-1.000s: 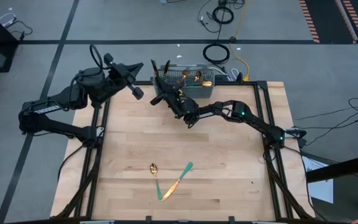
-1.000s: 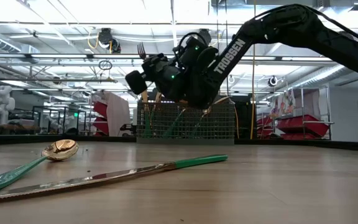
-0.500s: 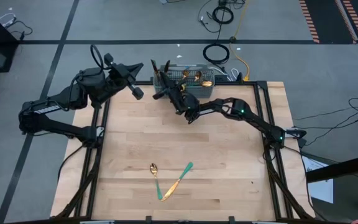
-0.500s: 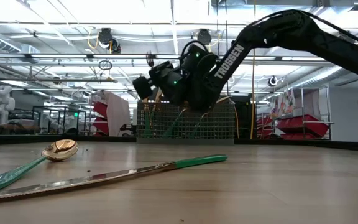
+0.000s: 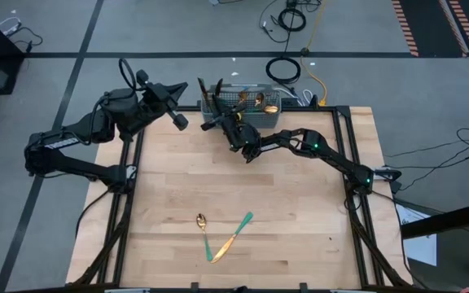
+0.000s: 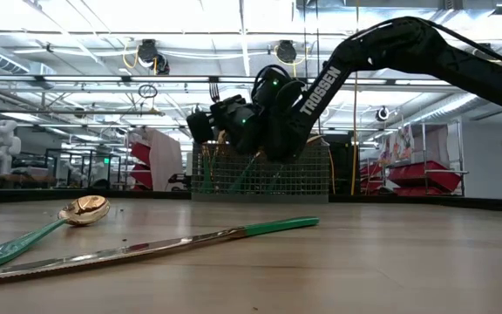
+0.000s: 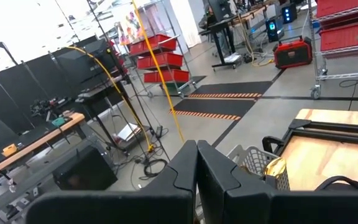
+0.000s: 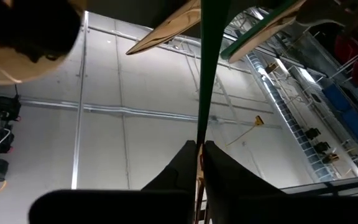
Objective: Sort silverware
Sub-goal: Put the green fork into the gray silverware organizer, then put the green knife into the gray silverware organizer
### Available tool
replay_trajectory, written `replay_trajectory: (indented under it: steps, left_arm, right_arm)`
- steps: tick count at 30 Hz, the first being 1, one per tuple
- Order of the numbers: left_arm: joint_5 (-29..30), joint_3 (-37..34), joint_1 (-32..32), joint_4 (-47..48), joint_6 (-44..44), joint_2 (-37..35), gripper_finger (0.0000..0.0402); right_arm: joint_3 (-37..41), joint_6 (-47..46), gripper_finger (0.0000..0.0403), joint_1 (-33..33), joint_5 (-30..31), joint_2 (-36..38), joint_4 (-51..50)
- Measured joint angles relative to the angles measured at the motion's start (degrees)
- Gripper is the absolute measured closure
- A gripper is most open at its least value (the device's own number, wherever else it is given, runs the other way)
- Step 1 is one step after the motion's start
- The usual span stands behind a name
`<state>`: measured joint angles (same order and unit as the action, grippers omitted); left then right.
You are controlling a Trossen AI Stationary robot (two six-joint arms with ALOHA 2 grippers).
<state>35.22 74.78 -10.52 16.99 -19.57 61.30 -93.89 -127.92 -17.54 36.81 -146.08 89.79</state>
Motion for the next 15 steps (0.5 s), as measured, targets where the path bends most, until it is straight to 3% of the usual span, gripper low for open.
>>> replay_trajectory:
  steps: [15]
  left_arm:
    - [0.0, 0.0, 0.0, 0.28, 1.26, 0.0, 0.0391]
  right_arm:
    - [0.0, 1.08, 0.0296, 0.55, 2.54, -0.04, -0.65]
